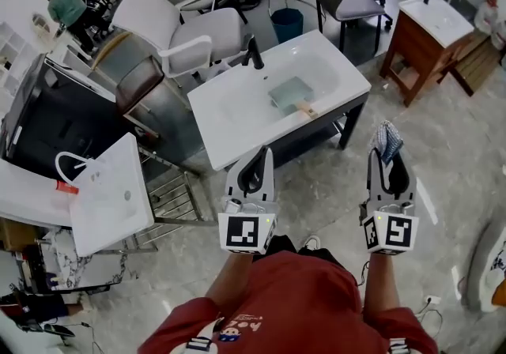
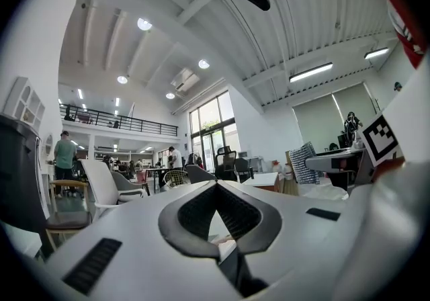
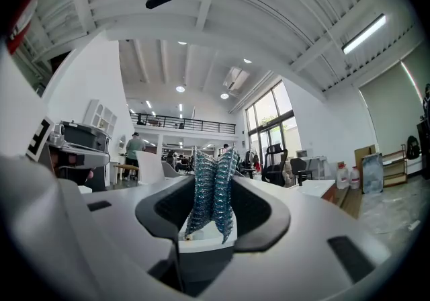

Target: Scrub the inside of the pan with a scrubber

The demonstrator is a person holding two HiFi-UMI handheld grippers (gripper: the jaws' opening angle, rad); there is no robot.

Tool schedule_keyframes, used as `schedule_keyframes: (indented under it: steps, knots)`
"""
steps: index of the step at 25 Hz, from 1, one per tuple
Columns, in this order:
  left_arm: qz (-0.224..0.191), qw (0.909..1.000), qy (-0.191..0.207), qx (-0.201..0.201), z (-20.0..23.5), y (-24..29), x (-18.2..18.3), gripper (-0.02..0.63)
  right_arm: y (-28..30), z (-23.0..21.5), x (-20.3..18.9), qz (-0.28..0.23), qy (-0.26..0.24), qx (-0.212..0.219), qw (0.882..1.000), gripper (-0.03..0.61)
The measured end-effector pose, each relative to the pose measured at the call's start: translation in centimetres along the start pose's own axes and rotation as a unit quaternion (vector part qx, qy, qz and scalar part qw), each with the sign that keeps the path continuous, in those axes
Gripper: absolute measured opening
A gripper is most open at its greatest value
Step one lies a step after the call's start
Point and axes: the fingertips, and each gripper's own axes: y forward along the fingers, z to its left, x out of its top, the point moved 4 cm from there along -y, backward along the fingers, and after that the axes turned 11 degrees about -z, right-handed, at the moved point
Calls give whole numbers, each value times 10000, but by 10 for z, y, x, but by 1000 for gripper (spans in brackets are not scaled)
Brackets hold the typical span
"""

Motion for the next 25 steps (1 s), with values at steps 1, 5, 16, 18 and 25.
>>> schedule_keyframes:
  steps: [1, 5, 16, 18, 25]
  knots:
    - [17, 10000, -8, 43, 0, 6, -2, 9, 6, -5, -3, 14, 10, 20, 10000, 175]
    - [78, 9998, -11, 181, 5, 27, -12, 9, 34, -13, -13, 51, 66, 149, 9999, 176]
    - [66, 9986, -131, 511, 57, 103, -58, 9, 144, -4, -58, 166, -1, 556, 9983, 181]
    - [-11, 9983, -84, 581, 71, 121, -63, 9, 174, -1, -64, 186, 1, 716, 9973, 181]
    - [62, 9947, -122, 1021, 138, 165, -84, 9, 276, 45, -85, 107, -106, 1388, 9902, 183]
